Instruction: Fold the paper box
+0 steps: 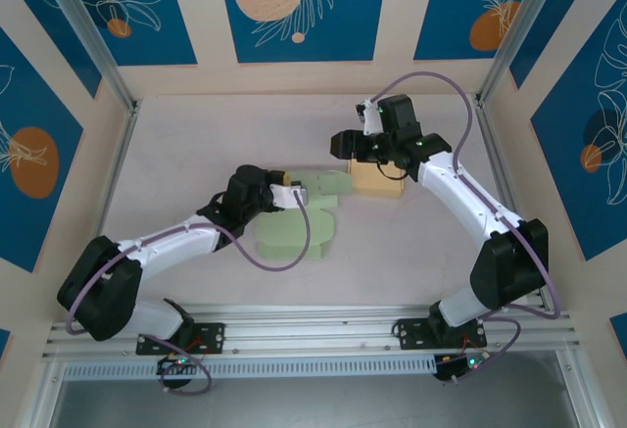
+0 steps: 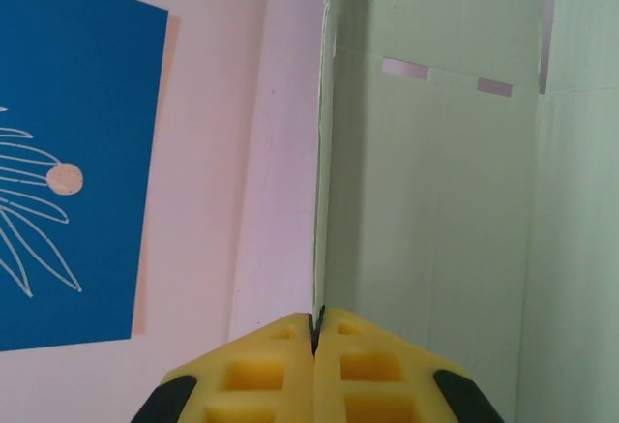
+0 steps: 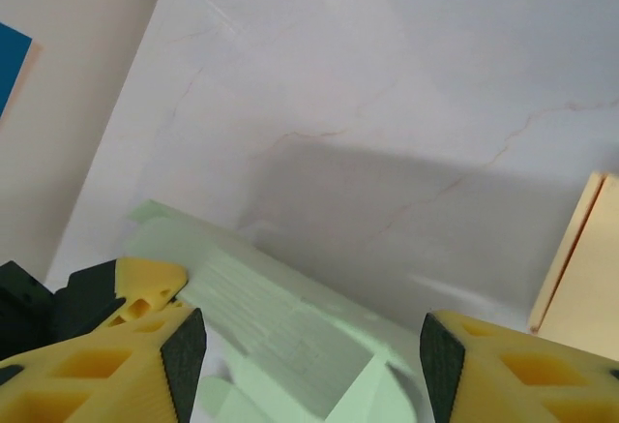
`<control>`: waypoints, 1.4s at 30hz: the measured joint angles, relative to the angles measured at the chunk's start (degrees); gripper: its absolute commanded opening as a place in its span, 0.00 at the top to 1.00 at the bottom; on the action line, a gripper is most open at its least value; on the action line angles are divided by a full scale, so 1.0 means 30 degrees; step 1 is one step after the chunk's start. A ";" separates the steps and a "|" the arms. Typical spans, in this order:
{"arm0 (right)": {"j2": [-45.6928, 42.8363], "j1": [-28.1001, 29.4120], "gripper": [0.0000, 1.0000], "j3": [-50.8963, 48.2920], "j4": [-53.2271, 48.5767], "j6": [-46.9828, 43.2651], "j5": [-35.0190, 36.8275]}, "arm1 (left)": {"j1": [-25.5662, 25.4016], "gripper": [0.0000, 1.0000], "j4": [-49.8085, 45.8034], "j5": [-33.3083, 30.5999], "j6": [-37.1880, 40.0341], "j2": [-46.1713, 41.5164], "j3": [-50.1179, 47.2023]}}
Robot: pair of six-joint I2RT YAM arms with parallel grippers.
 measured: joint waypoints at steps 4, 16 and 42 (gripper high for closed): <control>0.0437 0.0663 0.38 0.0000 -0.0437 0.1749 -0.0393 | 0.0000 1.00 0.0634 -0.0204 0.0102 0.0364 -0.0073; 0.3869 0.1625 0.39 0.0976 -0.0867 0.3016 -0.0634 | -0.0036 1.00 0.1938 -0.0277 0.0831 0.2069 -0.0750; 0.5967 0.2463 0.43 0.0889 -0.0335 0.4233 -0.0998 | -0.0474 1.00 0.3825 -0.1559 0.1814 0.2550 -0.1450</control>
